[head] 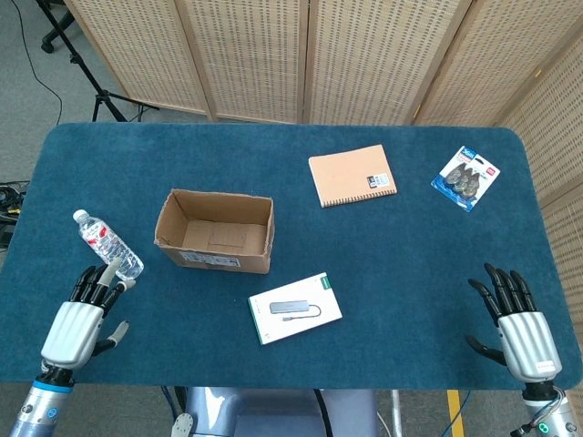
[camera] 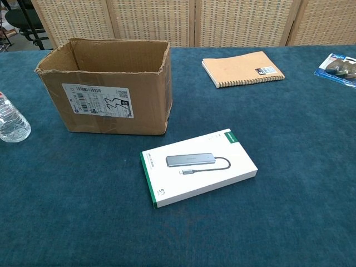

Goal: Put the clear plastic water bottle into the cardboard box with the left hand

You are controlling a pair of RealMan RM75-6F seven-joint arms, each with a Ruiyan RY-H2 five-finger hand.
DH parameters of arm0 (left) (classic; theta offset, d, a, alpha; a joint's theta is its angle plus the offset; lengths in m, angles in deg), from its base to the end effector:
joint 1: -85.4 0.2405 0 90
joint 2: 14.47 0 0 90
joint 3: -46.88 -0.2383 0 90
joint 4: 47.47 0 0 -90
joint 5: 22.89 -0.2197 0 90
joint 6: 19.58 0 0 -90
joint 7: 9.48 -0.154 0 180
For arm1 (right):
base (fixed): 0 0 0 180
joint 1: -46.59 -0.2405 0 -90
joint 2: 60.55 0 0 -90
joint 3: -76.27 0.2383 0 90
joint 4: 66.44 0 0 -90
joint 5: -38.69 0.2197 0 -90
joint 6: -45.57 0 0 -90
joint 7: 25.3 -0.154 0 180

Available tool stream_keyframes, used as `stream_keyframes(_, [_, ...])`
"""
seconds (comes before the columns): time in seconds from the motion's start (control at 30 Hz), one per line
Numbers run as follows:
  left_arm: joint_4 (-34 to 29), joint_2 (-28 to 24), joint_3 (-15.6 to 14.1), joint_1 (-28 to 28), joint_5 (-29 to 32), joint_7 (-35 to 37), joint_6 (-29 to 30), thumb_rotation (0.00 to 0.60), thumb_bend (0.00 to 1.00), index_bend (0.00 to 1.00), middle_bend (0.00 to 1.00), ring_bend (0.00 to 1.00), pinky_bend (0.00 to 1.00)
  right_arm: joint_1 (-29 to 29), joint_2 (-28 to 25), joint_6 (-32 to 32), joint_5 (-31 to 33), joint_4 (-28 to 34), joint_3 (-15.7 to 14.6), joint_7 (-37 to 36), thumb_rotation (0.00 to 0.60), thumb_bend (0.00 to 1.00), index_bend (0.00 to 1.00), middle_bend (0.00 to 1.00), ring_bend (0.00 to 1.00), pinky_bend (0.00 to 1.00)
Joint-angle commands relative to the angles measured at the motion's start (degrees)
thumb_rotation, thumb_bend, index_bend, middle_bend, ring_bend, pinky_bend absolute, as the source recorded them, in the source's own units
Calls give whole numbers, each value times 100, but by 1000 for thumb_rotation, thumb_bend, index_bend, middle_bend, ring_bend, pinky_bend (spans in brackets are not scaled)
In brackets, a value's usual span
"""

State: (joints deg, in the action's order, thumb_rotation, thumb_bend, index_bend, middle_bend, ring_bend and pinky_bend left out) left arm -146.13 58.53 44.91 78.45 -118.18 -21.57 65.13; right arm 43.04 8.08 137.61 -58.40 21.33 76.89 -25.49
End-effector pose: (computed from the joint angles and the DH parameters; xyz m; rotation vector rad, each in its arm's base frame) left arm -0.2300 0.1738 0.0718 -1.5876 -0.8953 -1.0265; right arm -0.2795 -0.1727 0.1250 1.4864 -0.7839 1.0481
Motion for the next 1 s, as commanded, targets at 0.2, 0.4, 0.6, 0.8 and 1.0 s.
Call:
stream_keyframes(0.2, [-108, -71, -20, -12, 27, -55, -62, 600, 297, 254, 0, 0, 0, -17, 11, -42, 27, -33, 6, -27, 600, 106, 158, 0, 0, 0])
stream_keyframes(0.4, [-159, -119, -21, -18, -8, -70, -51, 600, 293, 253, 0, 0, 0, -10, 11, -25, 19, -20, 4, -4, 600, 105, 157, 0, 0, 0])
stream_keyframes(0.6, [-290, -375, 54, -111, -69, -211, -88, 600, 286, 205, 0, 0, 0, -9, 20, -22, -10, -17, -11, 23, 600, 106, 158, 0, 0, 0])
stream_keyframes(0.8, [-571, -1035, 258, -416, 123, -254, -477, 600, 278, 116, 0, 0, 0, -16, 39, -40, -7, -24, -12, 50, 600, 105, 158, 0, 0, 0])
stream_keyframes(1.0, [-668, -1734, 471, -773, 485, 17, -1021, 600, 272, 90, 0, 0, 0, -19, 62, -40, -33, -14, -22, 117, 600, 105, 157, 0, 0, 0])
